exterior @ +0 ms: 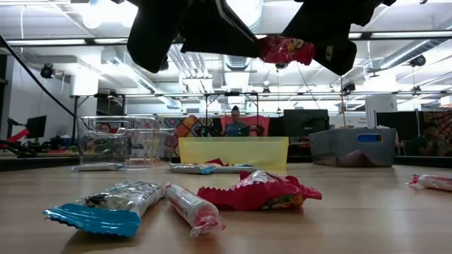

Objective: Sort candy
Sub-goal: Put the red candy into the black bin

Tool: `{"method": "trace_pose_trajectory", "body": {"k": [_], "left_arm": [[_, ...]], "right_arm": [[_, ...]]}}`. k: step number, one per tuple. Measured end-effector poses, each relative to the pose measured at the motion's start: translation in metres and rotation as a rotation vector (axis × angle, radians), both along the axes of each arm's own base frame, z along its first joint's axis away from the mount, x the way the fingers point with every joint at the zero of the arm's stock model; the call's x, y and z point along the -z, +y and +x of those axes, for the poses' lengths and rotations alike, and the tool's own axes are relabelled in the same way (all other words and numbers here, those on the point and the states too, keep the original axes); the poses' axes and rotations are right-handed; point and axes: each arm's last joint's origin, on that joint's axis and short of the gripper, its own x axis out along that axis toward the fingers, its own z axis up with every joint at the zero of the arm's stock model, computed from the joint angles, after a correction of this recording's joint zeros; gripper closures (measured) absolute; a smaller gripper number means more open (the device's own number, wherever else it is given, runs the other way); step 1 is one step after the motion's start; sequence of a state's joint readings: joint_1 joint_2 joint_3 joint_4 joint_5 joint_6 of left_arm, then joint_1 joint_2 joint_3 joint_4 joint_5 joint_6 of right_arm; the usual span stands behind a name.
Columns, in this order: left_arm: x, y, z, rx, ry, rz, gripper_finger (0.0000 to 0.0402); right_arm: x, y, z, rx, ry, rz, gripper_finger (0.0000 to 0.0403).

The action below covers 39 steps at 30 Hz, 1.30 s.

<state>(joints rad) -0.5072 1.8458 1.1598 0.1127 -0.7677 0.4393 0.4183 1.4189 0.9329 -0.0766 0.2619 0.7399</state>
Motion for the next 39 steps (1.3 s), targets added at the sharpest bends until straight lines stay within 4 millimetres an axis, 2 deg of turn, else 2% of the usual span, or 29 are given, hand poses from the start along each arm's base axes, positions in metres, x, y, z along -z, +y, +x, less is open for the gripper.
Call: {"method": "trace_pose_trajectory", "body": {"k": [8, 12, 16, 22, 30, 35, 39], "left_arm": [[0.007, 0.002, -0.004, -0.013, 0.013, -0.014, 0.0283], [0.011, 0.004, -0.007, -0.031, 0.013, -0.042, 0.027], [0.013, 0.011, -0.017, -0.067, -0.001, -0.09, 0.0272], [0.008, 0.025, -0.043, -0.118, -0.075, -0.218, 0.0277], [-0.002, 0.044, -0.077, -0.135, -0.261, -0.412, 0.0281], [-0.006, 0.054, -0.095, -0.156, -0.335, -0.518, 0.0281], [-0.007, 0.06, -0.106, -0.173, -0.36, -0.576, 0.0281]], "right_arm": [[-0.001, -0.004, 0.0, 0.019, 0.005, 0.008, 0.0391], [-0.003, -0.019, -0.005, 0.071, 0.067, 0.009, 0.0391], [-0.009, -0.043, -0.014, 0.155, 0.16, -0.013, 0.0391], [-0.032, -0.097, -0.032, 0.353, 0.26, -0.079, 0.0391], [-0.059, -0.188, -0.066, 0.68, 0.395, -0.156, 0.0391], [-0.054, -0.242, -0.095, 0.857, 0.534, -0.156, 0.0391], [-0.037, -0.273, -0.116, 0.955, 0.655, -0.122, 0.0391]]}}
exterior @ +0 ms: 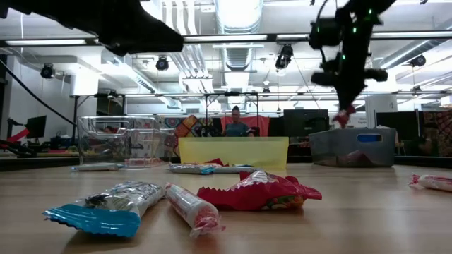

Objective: Sort candy
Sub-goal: Put the red candy into the black bin

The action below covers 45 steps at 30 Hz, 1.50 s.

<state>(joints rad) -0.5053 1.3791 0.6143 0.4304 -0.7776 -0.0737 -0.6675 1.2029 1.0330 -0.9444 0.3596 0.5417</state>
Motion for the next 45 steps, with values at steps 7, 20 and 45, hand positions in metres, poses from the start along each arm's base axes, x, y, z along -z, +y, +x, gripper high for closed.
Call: {"method": "trace_pose_trajectory", "body": {"k": [7, 20, 45], "left_arm": [[0.001, 0.005, -0.008, -0.021, -0.03, -0.08, 0.0281], [-0.003, 0.004, -0.01, 0.026, -0.046, -0.151, 0.0281], [0.002, 0.005, -0.011, 0.033, -0.007, -0.176, 0.0281]], "right_arm": [[0.034, -0.024, -0.007, 0.007, 0.009, 0.099, 0.0391], [0.07, -0.042, 0.009, -0.002, 0.075, 0.123, 0.039], [0.071, -0.043, 0.012, -0.088, 0.089, 0.156, 0.039]]}}
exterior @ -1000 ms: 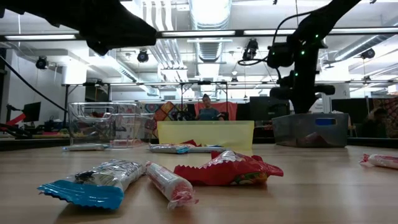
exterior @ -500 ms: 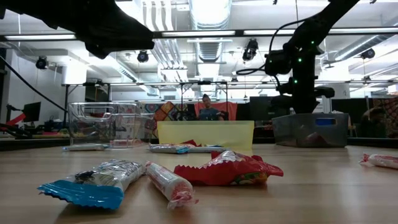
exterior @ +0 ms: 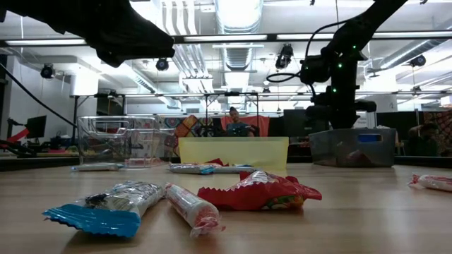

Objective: Sort candy
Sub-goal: Put the red candy into the black bin

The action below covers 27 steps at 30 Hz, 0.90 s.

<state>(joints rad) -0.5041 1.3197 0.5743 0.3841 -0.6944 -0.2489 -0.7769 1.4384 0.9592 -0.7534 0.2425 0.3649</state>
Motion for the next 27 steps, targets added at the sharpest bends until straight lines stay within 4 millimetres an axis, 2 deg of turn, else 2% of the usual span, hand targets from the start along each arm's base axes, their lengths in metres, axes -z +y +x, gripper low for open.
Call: {"method": "trace_pose_trajectory", "body": {"k": [6, 20, 27], "left_arm": [[0.0002, 0.0001, -0.0001, 0.0, 0.001, 0.001, 0.0281], [0.0006, 0.0001, -0.0002, -0.001, 0.004, 0.002, 0.0281], [0.0007, 0.0001, -0.0001, -0.001, 0.004, 0.006, 0.0281]], "right_arm": [[0.0003, 0.001, 0.0014, 0.062, -0.069, 0.043, 0.039], [0.0004, 0.0009, 0.0018, 0.02, -0.046, 0.026, 0.0389], [0.0014, 0.002, 0.0014, -0.037, -0.039, 0.046, 0.0371]]}}
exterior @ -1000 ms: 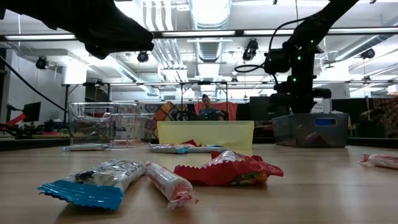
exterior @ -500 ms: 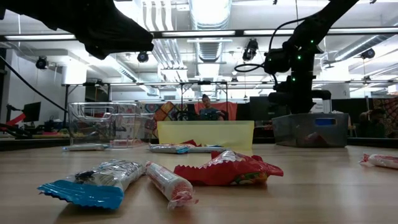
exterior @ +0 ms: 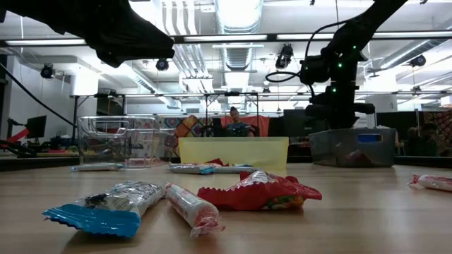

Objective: Sort candy
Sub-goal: Put the red candy into the black bin, then put the orange candy into the transparent bin

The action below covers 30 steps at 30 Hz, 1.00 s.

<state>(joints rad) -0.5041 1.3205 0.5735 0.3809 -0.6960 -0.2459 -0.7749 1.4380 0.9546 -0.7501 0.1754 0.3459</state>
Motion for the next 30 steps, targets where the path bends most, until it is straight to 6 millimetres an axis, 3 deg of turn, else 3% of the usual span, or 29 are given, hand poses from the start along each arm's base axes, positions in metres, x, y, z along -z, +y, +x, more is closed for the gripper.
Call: {"method": "trace_pose_trajectory", "body": {"k": [10, 19, 24, 27, 30], "left_arm": [[0.0, 0.0, 0.0, 0.0, 0.0, 0.001, 0.0281], [0.0, 0.0, 0.0, 0.0, 0.0, 0.001, 0.0281], [-0.001, -0.003, 0.001, 0.066, 0.008, -0.044, 0.0281], [-0.007, -0.009, 0.004, 0.175, 0.024, -0.141, 0.0281], [-0.012, -0.014, 0.006, 0.251, 0.145, -0.212, 0.0278]], "right_arm": [[-0.001, -0.004, 0.005, 0.025, -0.074, -0.028, 0.0341], [-0.005, -0.004, -0.003, 0.074, 0.006, -0.027, 0.0303], [-0.025, -0.001, -0.003, 0.068, 0.01, -0.03, 0.0286], [-0.045, 0.009, 0.001, 0.032, -0.049, -0.074, 0.028], [-0.069, 0.023, 0.003, -0.013, -0.124, -0.134, 0.0277]]}}
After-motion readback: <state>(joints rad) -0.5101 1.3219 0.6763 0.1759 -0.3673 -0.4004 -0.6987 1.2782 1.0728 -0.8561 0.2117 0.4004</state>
